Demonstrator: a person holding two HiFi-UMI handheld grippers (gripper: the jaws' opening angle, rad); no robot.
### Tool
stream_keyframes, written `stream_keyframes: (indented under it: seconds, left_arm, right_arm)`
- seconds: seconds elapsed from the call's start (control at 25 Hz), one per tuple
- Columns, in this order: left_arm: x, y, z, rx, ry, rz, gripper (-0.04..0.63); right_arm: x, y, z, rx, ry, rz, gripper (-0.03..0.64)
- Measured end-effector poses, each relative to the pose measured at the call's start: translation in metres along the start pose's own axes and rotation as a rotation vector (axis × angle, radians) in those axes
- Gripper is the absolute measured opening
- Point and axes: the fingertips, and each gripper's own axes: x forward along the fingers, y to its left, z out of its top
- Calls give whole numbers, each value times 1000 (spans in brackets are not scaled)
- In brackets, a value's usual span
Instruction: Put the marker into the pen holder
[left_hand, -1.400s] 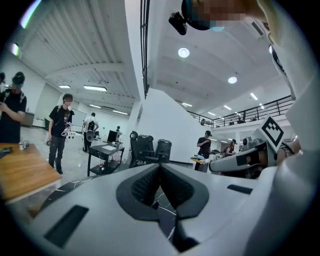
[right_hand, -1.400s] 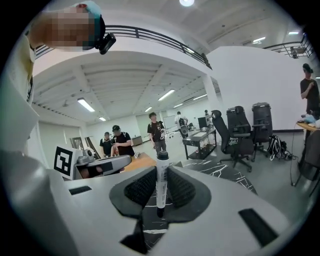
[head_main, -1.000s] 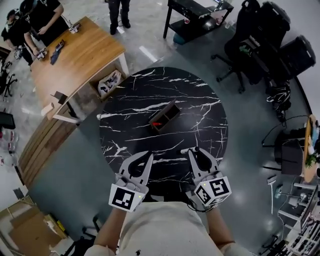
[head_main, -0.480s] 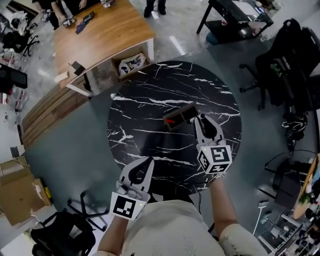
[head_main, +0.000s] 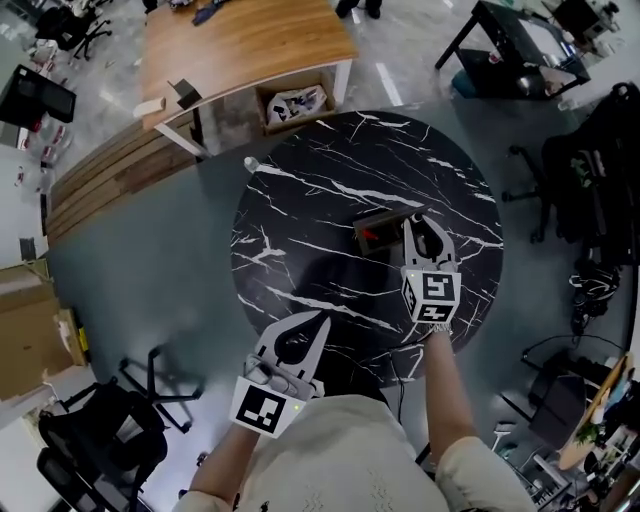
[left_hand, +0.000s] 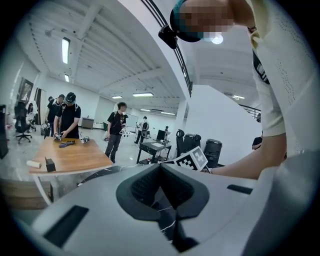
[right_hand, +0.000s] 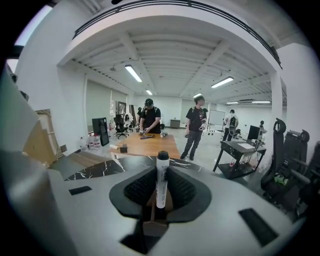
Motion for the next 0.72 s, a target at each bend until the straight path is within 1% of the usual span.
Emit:
stream_keyframes:
  seconds: [0.12, 0.2, 0.24, 0.32, 0.36, 0.4, 0.44, 0.48, 0.52, 0.64, 0.68, 0.72]
  left_arm:
    - [5, 1, 2, 5, -9, -11, 11]
    - [10, -1, 3, 24, -5, -32, 12]
    - [12, -4, 1, 57, 15, -53, 12]
    - [14, -9, -7, 155, 88, -107, 12]
    - [15, -11, -9, 178, 107, -121, 12]
    - [17, -12, -8, 159, 96, -117, 11]
    - [20, -13, -5, 118, 71, -104, 12]
    - [21, -14, -4, 102, 61, -101, 12]
    - [22, -15, -6, 118, 73, -112, 11]
    - [21, -20, -20, 229, 154, -169, 11]
    - [20, -20, -21, 225, 153, -169, 11]
    - [21, -20, -18, 176, 123, -149, 12]
  right_arm:
    - [6, 1, -13, 23, 20, -10, 82]
    - [8, 0, -21, 44, 38, -18, 83]
    - [8, -1, -25, 58, 46, -22, 83]
    - [9, -4, -31, 82, 57, -28, 83]
    - [9, -5, -33, 91, 61, -27, 83]
    - [9, -5, -35, 97, 64, -22, 83]
    - [10, -5, -37, 101, 67, -13, 83]
    - [10, -5, -38, 105, 70, -4, 83]
    - [11, -5, -39, 108, 71, 2, 83]
    - [8, -6, -42, 114, 67, 5, 83]
    - [7, -6, -42, 115, 67, 4, 83]
    - [6, -6, -42, 114, 66, 2, 83]
